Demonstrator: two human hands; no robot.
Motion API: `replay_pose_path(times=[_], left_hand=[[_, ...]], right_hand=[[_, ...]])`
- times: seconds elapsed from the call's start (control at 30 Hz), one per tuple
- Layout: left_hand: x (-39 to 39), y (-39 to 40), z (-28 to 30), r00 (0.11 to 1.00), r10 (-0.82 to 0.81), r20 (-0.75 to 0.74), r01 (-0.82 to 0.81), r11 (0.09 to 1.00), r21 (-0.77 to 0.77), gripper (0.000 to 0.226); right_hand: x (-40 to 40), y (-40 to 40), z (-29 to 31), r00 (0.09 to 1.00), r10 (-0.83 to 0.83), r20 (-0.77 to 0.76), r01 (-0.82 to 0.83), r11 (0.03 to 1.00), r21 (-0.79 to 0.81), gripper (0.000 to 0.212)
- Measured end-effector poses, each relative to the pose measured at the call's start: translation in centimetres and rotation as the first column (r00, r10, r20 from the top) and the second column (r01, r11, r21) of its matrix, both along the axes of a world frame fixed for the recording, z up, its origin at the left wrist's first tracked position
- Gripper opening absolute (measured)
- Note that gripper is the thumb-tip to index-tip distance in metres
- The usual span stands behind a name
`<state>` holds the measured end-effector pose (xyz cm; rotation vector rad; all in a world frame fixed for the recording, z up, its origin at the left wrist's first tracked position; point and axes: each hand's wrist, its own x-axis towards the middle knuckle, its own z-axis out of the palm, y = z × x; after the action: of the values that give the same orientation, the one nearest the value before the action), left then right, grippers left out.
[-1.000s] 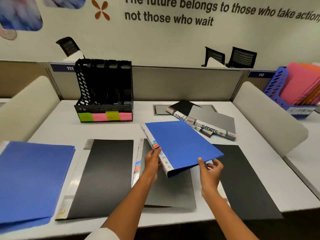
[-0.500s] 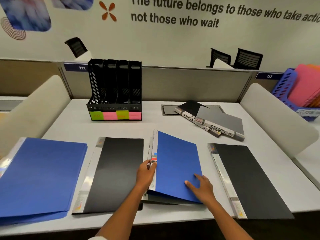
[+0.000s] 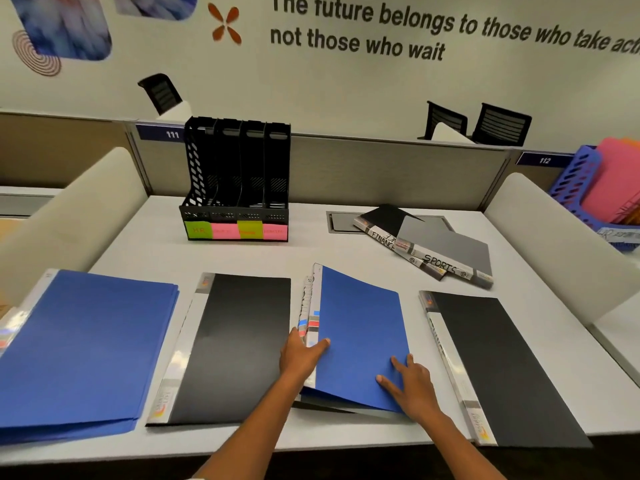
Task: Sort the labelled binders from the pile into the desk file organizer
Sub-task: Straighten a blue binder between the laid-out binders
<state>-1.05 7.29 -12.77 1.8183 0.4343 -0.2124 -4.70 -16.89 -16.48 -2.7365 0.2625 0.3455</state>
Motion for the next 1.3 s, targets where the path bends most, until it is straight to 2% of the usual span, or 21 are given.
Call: replay_pose_path(times=[0.07,0.13,0.3,0.43,0.5,0.67,0.8,0.93,1.07,1.3], left_hand=[[0.0,-0.8,0.7,1.000,0.001,0.006,-0.001,0.998,0.067,0.060],[0.2,-2.0,1.6,1.000,-0.005,0.026,0.001,0.987,0.162,0.072],[0.6,-4.5,3.5,0.997,-0.054,0.050,0.041,0.973,0.226,0.083],[1.1,-3.1,2.9,0.995,-0.089,-0.051,0.097,0.975,0.198,0.077],[0.8,-2.3,2.1,0.990,-0.078,-0.116,0.104,0.964,0.243,0.082],[0.0,-1.8,0.9,0.986,-0.009,-0.167,0.037,0.985,0.167,0.064],[0.1,-2.3,1.7,0.983,0.059,-0.174,-0.038,0.992,0.124,0.059],[0.2,-3.1,3.1,0.985,0.080,-0.153,-0.060,0.990,0.131,0.066],[0.5,-4.3,5.1,0.996,0.028,-0.090,-0.013,0.987,0.159,0.076],[0.0,-6.8,7.6,0.994,-0.103,0.021,0.092,0.954,0.286,0.081]], right_hand=[[0.3,-0.2,0.2,1.000,-0.006,-0.009,0.006,0.999,0.045,0.068],[0.7,-0.5,0.4,1.000,-0.016,-0.019,0.018,0.995,0.099,0.065],[1.4,-1.1,0.4,1.000,-0.023,-0.016,0.025,0.996,0.090,0.053],[1.5,-0.9,0.2,0.998,-0.060,0.014,0.058,0.991,0.119,0.046],[1.4,-0.7,0.0,0.998,-0.061,0.030,0.057,0.991,0.121,0.044],[1.4,-0.7,-0.2,0.999,-0.037,0.017,0.035,0.996,0.082,0.046],[1.8,-1.0,-0.1,1.000,-0.030,0.009,0.029,0.997,0.075,0.048],[1.9,-1.1,-0.2,0.999,-0.030,0.018,0.028,0.996,0.080,0.048],[2.1,-1.3,-0.1,0.999,-0.031,0.024,0.028,0.994,0.105,0.047],[2.7,-2.5,0.4,0.998,-0.068,-0.012,0.068,0.963,0.262,0.046]])
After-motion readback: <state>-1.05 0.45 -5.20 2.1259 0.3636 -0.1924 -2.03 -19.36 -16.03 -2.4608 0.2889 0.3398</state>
